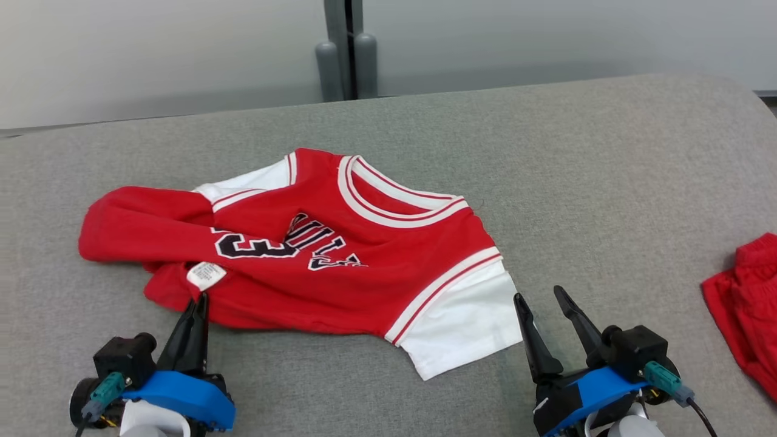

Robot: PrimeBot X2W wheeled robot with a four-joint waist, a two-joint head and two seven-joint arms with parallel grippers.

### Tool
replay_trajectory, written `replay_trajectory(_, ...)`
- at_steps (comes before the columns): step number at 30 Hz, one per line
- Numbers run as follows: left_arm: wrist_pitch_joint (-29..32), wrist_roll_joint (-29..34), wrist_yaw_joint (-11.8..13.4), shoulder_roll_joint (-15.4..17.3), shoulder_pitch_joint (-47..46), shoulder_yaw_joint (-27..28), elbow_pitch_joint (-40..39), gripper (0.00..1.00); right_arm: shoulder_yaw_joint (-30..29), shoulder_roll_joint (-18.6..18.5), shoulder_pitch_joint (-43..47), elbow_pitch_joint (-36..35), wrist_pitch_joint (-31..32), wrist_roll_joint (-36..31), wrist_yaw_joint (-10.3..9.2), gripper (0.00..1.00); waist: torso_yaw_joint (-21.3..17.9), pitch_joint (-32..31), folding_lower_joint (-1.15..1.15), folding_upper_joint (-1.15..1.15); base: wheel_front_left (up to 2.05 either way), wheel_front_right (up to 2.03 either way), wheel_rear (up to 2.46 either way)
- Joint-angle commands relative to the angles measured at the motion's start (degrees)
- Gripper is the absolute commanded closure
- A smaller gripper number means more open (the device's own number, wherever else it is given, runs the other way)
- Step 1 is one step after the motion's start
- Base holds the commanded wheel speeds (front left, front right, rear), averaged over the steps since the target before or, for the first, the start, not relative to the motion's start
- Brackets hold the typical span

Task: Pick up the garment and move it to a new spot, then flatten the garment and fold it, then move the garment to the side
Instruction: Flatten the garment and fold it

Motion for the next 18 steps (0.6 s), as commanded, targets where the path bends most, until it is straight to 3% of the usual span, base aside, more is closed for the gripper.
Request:
replay_trajectory(1, -0.14, 0.32, -0.42, -0.75, 1.36, 0.94, -0.67, 1.00, -0.29, -0.20, 0.45, 0.60, 0.00, -0.21, 0.01, 0.00, 0.70, -0.37, 0.00, 0.00, 0.00, 0.00, 0.00)
replay_trajectory(2, -0.14, 0.90, -0.45, -1.13, 2.04, 1.65, -1.43, 1.00, -0.46, -0.22, 0.37, 1.02, -0.01, -0.47, 0.01, 0.00, 1.23, -0.69, 0.00, 0.00, 0.00, 0.00, 0.00)
replay_trajectory(5, -0.14, 2.03, -0.48, -2.51, 4.43, 3.25, -0.72, 0.71, -0.77, -0.19, 0.01, 2.14, -0.01, -0.89, 0.01, 0.00, 2.72, -1.65, 0.00, 0.00, 0.00, 0.00, 0.00)
replay_trajectory(6, -0.15, 2.33, -0.45, -2.80, 4.86, 3.82, -0.40, 0.53, -0.86, -0.21, -0.07, 2.40, -0.01, -1.07, 0.01, 0.00, 3.11, -1.87, 0.00, 0.00, 0.00, 0.00, 0.00)
replay_trajectory(7, -0.13, 2.46, -0.46, -3.20, 5.54, 4.32, 0.71, 0.13, -1.01, -0.22, -0.15, 2.69, 0.00, -1.25, 0.01, 0.00, 3.53, -2.13, 0.00, 0.00, 0.00, 0.00, 0.00)
replay_trajectory(8, -0.15, 2.63, -0.47, -3.58, 6.08, 4.87, 1.47, 0.00, -1.10, -0.22, -0.26, 3.01, -0.01, -1.30, 0.01, 0.00, 3.80, -2.30, 0.00, 0.00, 0.00, 0.00, 0.00)
replay_trajectory(18, -0.15, 4.90, -0.54, -5.20, 6.77, 10.25, 4.28, 0.00, -2.27, -0.21, -1.19, 5.83, 0.00, -2.49, 0.01, 0.00, 6.31, -2.42, 0.00, 0.00, 0.00, 0.00, 0.00)
